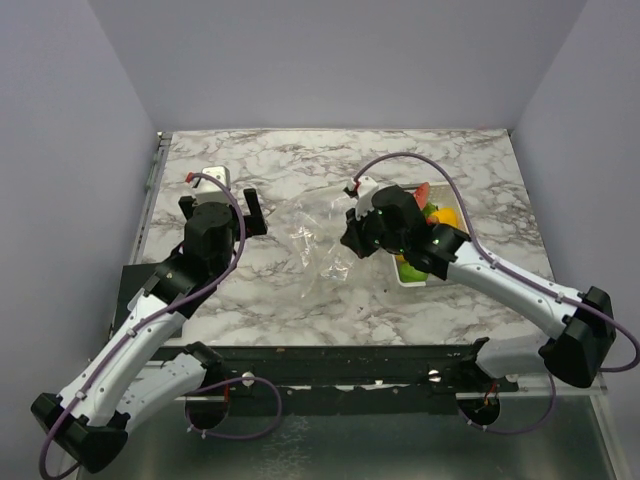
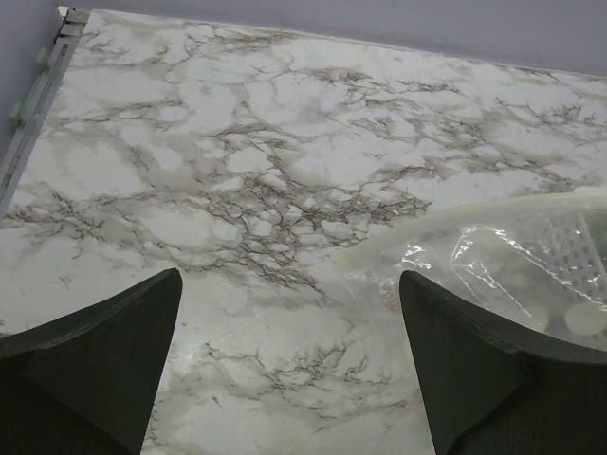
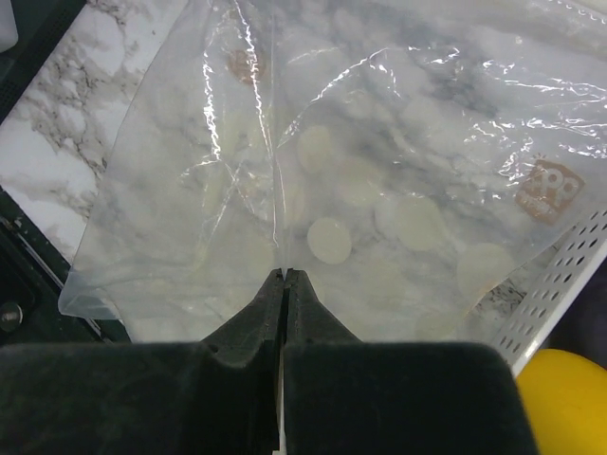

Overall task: Place the food in the zip-top bag and seal the zipper
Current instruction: Pick up the zipper food storage bag at the center of the board, then open the zipper of the food storage bag.

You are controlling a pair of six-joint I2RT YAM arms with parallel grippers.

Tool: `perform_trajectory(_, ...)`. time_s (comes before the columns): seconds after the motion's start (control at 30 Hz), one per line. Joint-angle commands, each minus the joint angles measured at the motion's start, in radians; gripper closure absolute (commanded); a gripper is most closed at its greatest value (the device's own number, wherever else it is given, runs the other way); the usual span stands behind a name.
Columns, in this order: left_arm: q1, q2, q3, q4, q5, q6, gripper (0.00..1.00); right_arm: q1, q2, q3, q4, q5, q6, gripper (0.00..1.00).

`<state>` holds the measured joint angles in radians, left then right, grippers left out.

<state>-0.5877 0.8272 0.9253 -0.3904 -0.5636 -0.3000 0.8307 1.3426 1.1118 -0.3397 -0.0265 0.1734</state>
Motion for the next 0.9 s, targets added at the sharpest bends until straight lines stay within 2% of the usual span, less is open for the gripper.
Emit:
perform_trajectory(0.0,0.041,0.011,0.019,0.016,0.110,-0.024,0.01,0.007,-0.074,-0.027,0.002,0.005,-0.090,0.99)
perform_trajectory(0.53,0.110,0.038,0.075,0.027,0.260,-0.046,0.01,0.007,-0.322,-0.109,-0.080,-0.084,-0.326,0.99)
perform_trajectory(0.87,0.130,0.092,0.062,0.051,0.491,-0.086,0.02,0.007,-0.402,-0.085,-0.222,-0.156,-0.447,0.99)
